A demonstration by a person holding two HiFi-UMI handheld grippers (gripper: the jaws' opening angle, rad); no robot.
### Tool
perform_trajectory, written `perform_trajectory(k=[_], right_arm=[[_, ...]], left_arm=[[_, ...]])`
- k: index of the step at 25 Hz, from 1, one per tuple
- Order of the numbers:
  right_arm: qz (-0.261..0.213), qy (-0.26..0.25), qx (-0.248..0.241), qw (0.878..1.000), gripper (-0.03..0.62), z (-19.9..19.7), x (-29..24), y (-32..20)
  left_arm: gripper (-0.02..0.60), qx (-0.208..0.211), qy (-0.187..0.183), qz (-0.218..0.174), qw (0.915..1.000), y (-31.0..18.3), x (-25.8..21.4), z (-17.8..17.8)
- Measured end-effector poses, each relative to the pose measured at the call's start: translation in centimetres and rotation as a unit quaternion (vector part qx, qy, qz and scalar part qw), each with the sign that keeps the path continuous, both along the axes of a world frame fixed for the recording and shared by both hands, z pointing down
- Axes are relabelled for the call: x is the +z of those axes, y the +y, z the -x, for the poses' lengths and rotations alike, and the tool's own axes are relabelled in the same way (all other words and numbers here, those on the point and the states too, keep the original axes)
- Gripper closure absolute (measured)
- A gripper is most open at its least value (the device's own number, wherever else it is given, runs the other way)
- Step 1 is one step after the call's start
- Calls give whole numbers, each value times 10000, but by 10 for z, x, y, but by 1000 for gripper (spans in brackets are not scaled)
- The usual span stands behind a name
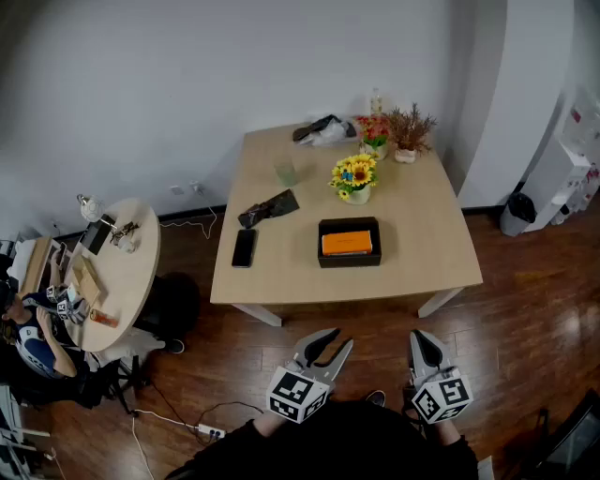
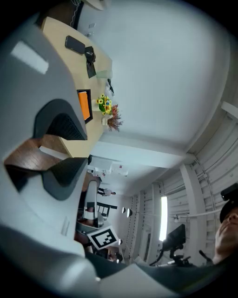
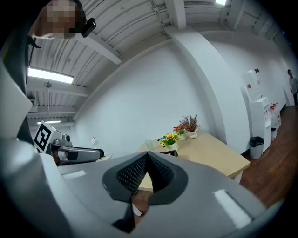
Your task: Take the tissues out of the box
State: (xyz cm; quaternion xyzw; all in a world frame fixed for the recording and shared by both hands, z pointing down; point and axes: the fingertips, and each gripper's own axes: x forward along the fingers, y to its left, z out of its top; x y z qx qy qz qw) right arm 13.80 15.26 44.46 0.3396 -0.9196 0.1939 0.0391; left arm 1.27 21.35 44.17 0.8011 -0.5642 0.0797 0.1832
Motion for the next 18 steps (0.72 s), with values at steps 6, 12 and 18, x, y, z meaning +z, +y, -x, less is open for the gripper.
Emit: perform_trajectory(k=[6,12,18], right_arm=[[-329,-30,-103,9994,592,4,-2,-51],[-260,188,-249,9992,592,25,18,-93],[-138,583,-181,9980,592,78,34,-151]], left_arm=[[483,-274,-375,-189,9987,-50,-2,20],[483,-558,-292,-84,9980,-82,7,55],[480,-114,-213,147,9996,-157,33,101]])
